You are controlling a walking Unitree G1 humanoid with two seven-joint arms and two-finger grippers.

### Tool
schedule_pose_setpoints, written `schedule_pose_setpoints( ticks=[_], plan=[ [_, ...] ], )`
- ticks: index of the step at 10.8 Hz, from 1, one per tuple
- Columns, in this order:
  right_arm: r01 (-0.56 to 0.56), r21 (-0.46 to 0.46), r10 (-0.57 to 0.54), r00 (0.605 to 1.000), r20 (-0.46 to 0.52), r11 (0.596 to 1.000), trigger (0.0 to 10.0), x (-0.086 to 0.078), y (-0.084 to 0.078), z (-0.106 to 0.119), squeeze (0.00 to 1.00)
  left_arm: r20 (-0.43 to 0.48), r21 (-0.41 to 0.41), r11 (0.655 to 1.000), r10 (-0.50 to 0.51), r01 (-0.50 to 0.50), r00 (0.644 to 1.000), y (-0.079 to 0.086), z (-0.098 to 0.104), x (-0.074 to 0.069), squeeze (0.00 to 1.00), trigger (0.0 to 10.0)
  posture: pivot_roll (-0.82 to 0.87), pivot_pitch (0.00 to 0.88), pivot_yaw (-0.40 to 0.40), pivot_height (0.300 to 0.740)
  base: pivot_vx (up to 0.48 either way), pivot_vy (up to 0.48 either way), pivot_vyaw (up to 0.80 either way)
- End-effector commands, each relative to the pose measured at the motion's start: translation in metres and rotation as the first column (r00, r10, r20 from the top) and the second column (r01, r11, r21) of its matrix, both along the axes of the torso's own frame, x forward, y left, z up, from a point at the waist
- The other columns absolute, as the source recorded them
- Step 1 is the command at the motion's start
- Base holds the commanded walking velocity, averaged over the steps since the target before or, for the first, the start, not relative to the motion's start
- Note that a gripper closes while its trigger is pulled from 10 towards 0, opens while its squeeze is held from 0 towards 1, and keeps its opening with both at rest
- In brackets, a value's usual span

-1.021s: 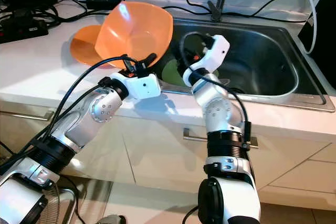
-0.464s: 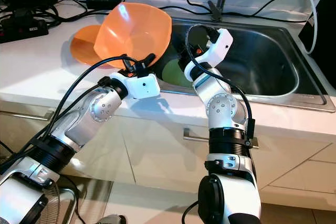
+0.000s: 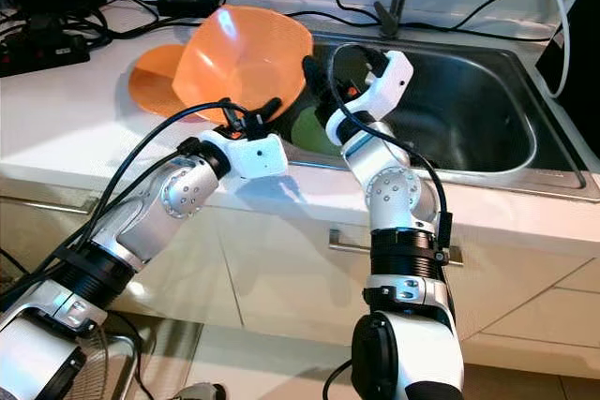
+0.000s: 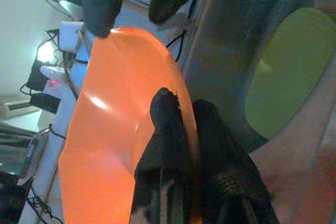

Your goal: Kitchen organization

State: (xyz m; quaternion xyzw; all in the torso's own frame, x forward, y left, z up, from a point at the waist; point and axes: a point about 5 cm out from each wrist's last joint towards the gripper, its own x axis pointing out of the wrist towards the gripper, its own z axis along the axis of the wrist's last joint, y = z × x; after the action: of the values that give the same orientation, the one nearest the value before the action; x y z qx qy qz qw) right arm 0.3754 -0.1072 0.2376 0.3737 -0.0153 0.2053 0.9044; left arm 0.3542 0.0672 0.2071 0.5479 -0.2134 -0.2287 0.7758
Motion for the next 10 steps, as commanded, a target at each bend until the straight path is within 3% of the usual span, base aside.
schedule_pose_setpoints(
  ticks=[1, 8, 9, 10],
  plan=[
    [-0.012, -0.002, 0.012, 1.0, -0.001, 1.0, 10.0, -0.0009, 0.0019, 0.0004, 0.0, 0.049, -0.011, 0.998, -0.056, 0.057, 0.997, -0.0086, 0.0138, -0.0048, 0.0, 10.0, 0.2, 0.035, -0.012, 0.74, 0.0, 0.0, 0.0],
    [-0.011, -0.025, 0.011, 1.0, -0.001, 1.0, 10.0, 0.0009, 0.0024, -0.0015, 0.0, 0.067, -0.003, 0.995, -0.1, 0.1, 0.993, -0.0073, 0.0182, -0.0106, 0.0, 10.0, 0.21, 0.055, -0.021, 0.74, 0.0, 0.0, 0.0],
    [-0.006, -0.026, 0.006, 1.0, -0.005, 1.0, 0.0, 0.0016, 0.0018, -0.002, 0.0, 0.067, 0.002, 0.995, -0.102, 0.102, 0.993, -0.006, 0.0184, -0.0112, 0.0, 10.0, 0.21, 0.058, -0.023, 0.74, 0.0, 0.0, 0.0],
    [0.002, -0.026, -0.002, 1.0, -0.005, 1.0, 0.0, 0.0022, 0.0008, -0.0021, 0.0, 0.066, 0.01, 0.994, -0.105, 0.105, 0.992, -0.0046, 0.0186, -0.0118, 0.0, 10.0, 0.21, 0.059, -0.025, 0.74, 0.0, 0.0, 0.0]
  ],
)
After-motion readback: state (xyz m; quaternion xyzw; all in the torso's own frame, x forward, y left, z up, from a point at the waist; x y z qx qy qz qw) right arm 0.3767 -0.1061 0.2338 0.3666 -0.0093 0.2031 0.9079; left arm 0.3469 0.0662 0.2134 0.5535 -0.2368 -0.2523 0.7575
